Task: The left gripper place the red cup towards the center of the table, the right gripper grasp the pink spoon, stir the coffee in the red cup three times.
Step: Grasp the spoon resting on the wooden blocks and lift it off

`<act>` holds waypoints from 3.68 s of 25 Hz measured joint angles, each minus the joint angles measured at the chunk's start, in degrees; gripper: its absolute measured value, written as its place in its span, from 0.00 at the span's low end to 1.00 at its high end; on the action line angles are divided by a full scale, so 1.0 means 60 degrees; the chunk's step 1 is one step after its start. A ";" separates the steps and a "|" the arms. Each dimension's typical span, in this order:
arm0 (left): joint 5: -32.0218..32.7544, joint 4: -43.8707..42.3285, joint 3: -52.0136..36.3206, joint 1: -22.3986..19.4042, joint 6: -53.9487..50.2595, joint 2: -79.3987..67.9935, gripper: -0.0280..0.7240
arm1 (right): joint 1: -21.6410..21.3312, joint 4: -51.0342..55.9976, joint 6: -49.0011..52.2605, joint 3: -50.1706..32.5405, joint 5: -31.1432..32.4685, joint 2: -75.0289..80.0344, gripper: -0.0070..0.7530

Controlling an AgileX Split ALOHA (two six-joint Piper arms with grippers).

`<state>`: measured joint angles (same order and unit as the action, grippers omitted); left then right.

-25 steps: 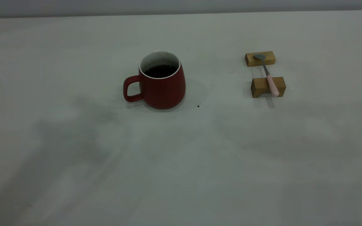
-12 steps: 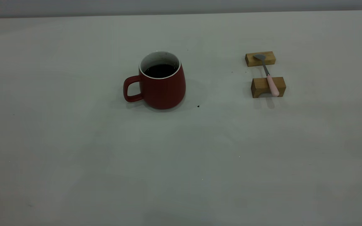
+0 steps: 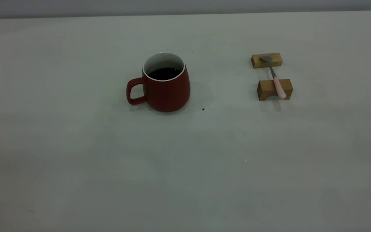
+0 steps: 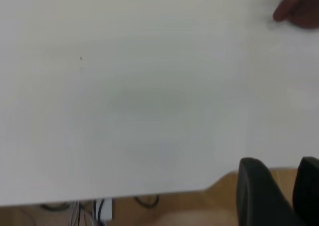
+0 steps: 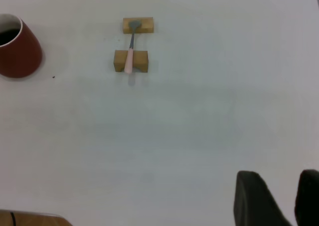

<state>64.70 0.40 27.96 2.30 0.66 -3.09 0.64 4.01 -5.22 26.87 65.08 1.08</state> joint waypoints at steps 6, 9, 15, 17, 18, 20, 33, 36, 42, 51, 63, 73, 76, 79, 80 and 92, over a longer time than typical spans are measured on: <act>0.0020 0.0000 -0.0016 0.0000 0.0000 0.0689 0.37 | 0.0000 0.0000 0.0000 0.0000 0.0000 0.0000 0.33; 0.0020 0.0000 -0.0016 0.0000 0.0000 0.0689 0.37 | 0.0000 0.0000 0.0000 0.0000 0.0000 0.0000 0.33; 0.0020 0.0000 -0.0016 0.0000 0.0000 0.0692 0.37 | 0.0000 0.0000 0.0000 0.0000 0.0000 0.0000 0.33; 0.0020 0.0000 -0.0016 0.0000 0.0000 0.0692 0.37 | 0.0000 0.0000 0.0000 0.0000 0.0000 0.0000 0.33; 0.0020 0.0000 -0.0016 0.0000 0.0000 0.0692 0.37 | 0.0000 0.0000 0.0000 0.0000 0.0000 0.0000 0.33; 0.0020 0.0000 -0.0016 0.0000 0.0000 0.0692 0.37 | 0.0000 0.0000 0.0000 0.0000 0.0000 0.0000 0.33; 0.0020 0.0000 -0.0016 0.0000 0.0000 0.0692 0.37 | 0.0000 -0.0076 0.0033 0.0009 -0.0012 0.0000 0.33; 0.0020 0.0000 -0.0016 0.0000 0.0000 0.0692 0.37 | 0.0000 -0.0273 0.0033 0.0205 -0.0156 0.0387 0.39; 0.0020 0.0000 -0.0016 0.0000 0.0000 0.0692 0.37 | 0.0000 -0.0360 -0.0347 0.1257 -0.1090 0.3571 0.70; 0.0020 0.0000 -0.0016 0.0000 0.0000 0.0692 0.37 | 0.0000 0.0546 -0.1068 0.2226 -0.4239 0.9994 0.97; 0.0020 0.0000 -0.0016 0.0000 0.0000 0.0692 0.37 | 0.1540 0.1347 -0.1709 0.4022 -0.6494 1.6297 0.97; 0.0020 0.0000 -0.0016 0.0000 0.0000 0.0692 0.37 | 0.2183 0.1375 -0.1709 0.6493 -0.6031 1.9556 0.97; 0.0020 0.0000 -0.0016 0.0000 0.0000 0.0692 0.37 | 0.2183 0.1375 -0.1717 0.6969 -0.5868 2.0143 0.97; 0.0020 0.0000 -0.0016 0.0000 0.0000 0.0692 0.37 | 0.2183 0.1375 -0.1717 0.7421 -0.5823 2.0585 0.97; 0.0020 0.0000 -0.0016 0.0000 0.0000 0.0692 0.37 | 0.2183 0.1367 -0.1717 0.7613 -0.5796 2.0770 0.97; 0.0020 0.0000 -0.0016 0.0000 0.0000 0.0692 0.37 | 0.2183 0.1367 -0.1717 0.8983 -0.5322 2.2266 0.97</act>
<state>64.82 0.40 27.86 2.30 0.66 1.06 13.74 12.21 -15.53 80.77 33.15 134.67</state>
